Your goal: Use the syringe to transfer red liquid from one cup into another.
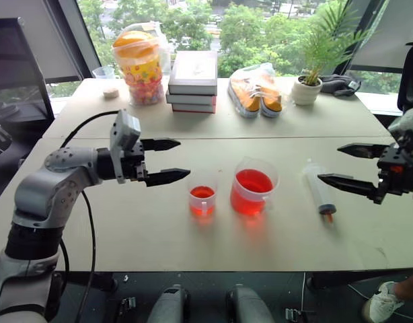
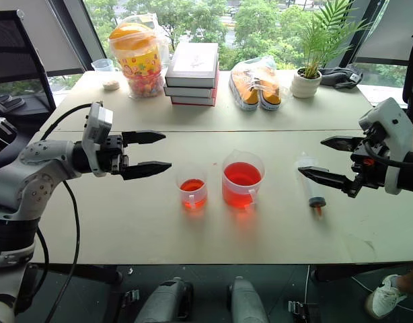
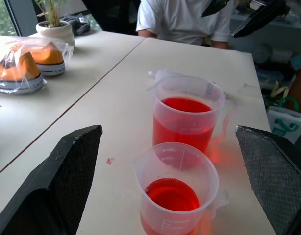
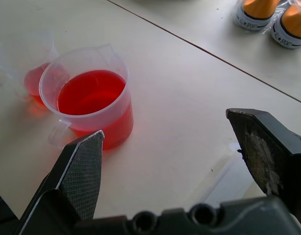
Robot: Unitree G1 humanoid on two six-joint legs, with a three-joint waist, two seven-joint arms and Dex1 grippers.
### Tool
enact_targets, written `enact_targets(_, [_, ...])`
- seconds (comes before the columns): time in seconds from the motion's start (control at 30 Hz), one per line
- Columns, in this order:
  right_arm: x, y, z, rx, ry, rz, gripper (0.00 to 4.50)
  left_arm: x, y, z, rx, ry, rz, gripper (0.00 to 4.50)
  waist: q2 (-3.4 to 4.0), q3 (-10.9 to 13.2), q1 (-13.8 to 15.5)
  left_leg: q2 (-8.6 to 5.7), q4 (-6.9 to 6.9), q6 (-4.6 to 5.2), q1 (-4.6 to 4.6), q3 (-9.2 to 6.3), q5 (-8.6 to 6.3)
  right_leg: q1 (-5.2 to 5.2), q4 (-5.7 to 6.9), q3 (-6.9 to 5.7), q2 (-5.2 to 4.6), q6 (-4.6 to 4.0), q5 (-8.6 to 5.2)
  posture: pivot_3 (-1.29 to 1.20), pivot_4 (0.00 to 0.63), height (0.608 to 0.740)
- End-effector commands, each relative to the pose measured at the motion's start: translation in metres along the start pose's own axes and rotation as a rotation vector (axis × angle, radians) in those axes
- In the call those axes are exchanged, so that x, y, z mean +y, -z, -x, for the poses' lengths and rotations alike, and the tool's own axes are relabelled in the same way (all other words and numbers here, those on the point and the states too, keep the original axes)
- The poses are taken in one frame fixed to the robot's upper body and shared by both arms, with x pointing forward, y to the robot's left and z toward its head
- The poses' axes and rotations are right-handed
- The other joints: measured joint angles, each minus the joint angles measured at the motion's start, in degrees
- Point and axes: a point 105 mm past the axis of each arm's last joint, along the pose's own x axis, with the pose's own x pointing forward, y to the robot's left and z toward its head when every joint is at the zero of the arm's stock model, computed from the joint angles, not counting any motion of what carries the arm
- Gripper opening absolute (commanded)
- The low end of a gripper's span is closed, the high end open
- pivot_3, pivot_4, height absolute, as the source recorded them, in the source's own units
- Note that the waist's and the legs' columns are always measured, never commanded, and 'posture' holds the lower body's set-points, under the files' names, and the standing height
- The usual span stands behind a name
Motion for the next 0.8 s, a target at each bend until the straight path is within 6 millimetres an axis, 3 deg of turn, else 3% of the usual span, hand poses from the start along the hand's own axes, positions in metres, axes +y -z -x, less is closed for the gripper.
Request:
enact_targets(0.03, [-0.006, -0.008, 0.003, -0.014, 0.037, 0.037, 4.43, 0.0, -0.011, 0.004, -0.025, -0.012, -0.037, 4.5, 0.0, 0.0, 0.0, 0.0, 0.0, 0.0, 0.0, 0.0, 0.0, 0.0, 0.0, 0.0, 0.0, 0.0, 0.0, 0.0, 0.15, 0.74])
enact_targets(0.4, [-0.007, -0.004, 0.005, 0.004, 0.036, 0.027, 4.43, -0.001, -0.019, 0.002, -0.073, -0.003, -0.031, 4.5, 0.0, 0.0, 0.0, 0.0, 0.0, 0.0, 0.0, 0.0, 0.0, 0.01, 0.0, 0.0, -0.01, 0.0, 0.0, 0.0, 0.15, 0.74])
enact_targets(0.8, [-0.01, 0.0, 0.015, 0.036, 0.098, -0.004, 4.43, 0.003, -0.015, -0.003, -0.059, 0.02, -0.025, 4.5, 0.0, 0.0, 0.04, 0.0, 0.02, 0.01, 0.02, 0.01, 0.0, 0.05, 0.0, -0.01, 0.0, 0.0, 0.0, 0.0, 0.15, 0.74])
